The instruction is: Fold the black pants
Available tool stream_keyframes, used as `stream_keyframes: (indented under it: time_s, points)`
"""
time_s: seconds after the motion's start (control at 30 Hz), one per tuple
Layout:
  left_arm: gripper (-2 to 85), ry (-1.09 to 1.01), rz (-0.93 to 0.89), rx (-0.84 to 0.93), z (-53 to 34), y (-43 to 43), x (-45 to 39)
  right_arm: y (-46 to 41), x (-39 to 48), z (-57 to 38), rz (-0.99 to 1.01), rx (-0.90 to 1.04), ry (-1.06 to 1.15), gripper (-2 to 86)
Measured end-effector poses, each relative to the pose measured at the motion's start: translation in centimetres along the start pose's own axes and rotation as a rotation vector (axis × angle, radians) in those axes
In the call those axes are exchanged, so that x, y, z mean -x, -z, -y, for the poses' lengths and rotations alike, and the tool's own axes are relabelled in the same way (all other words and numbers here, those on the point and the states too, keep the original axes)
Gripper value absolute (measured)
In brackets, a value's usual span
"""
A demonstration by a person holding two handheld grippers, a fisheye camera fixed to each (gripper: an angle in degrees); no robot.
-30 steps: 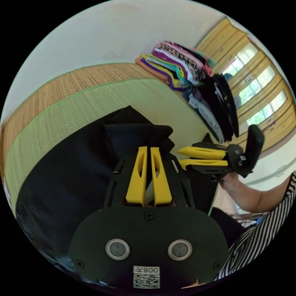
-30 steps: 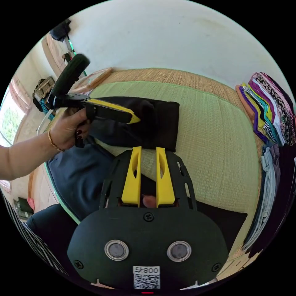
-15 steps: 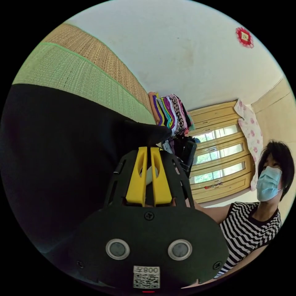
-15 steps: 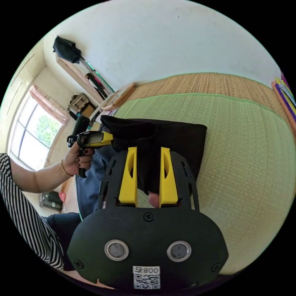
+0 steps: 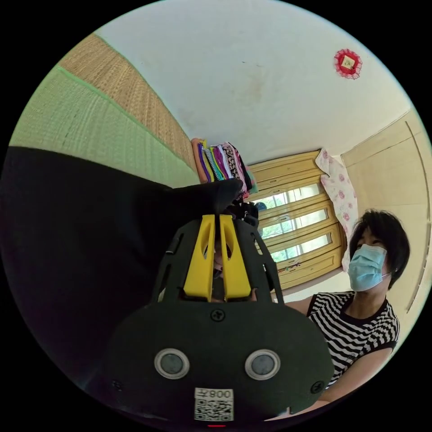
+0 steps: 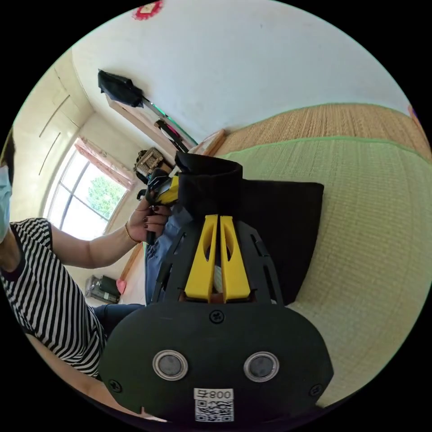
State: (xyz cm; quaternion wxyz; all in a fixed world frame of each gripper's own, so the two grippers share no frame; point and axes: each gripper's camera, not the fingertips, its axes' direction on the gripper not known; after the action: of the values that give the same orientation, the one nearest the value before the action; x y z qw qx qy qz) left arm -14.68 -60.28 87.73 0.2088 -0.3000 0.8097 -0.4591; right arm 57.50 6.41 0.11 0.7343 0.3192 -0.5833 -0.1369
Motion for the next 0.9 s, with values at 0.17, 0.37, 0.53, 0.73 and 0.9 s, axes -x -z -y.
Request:
stream_keyframes:
  time_s: [0.17, 0.37, 0.53, 0.73, 0.9]
  points:
    - [2.0, -0.164, -0.099, 0.108, 4.4, -6.4, -4.0, 11.4, 2.9, -2.8, -0.115, -0.259, 0.008, 0.5]
    - [3.8, -0.320, -0.060, 0.318, 10.1, -20.7, -8.8, 21.0, 2.8, -5.1, -0.412, -0.437, -0.114, 0.5]
    - [6.2, -0.301, 0.228, 0.504, 10.2, -29.6, -7.2, 23.2, -6.2, -8.6, -0.630, -0.296, -0.528, 0.5]
    - [3.9, -0.292, 0.405, 0.616, 6.1, -31.2, -4.0, 24.0, -8.2, -11.0, -0.696, -0.261, -0.660, 0.2]
    - [1.7, -0.237, 0.545, 0.673, 5.0, -33.9, -1.9, 24.2, -9.6, -8.0, -0.752, -0.202, -0.626, 0.1]
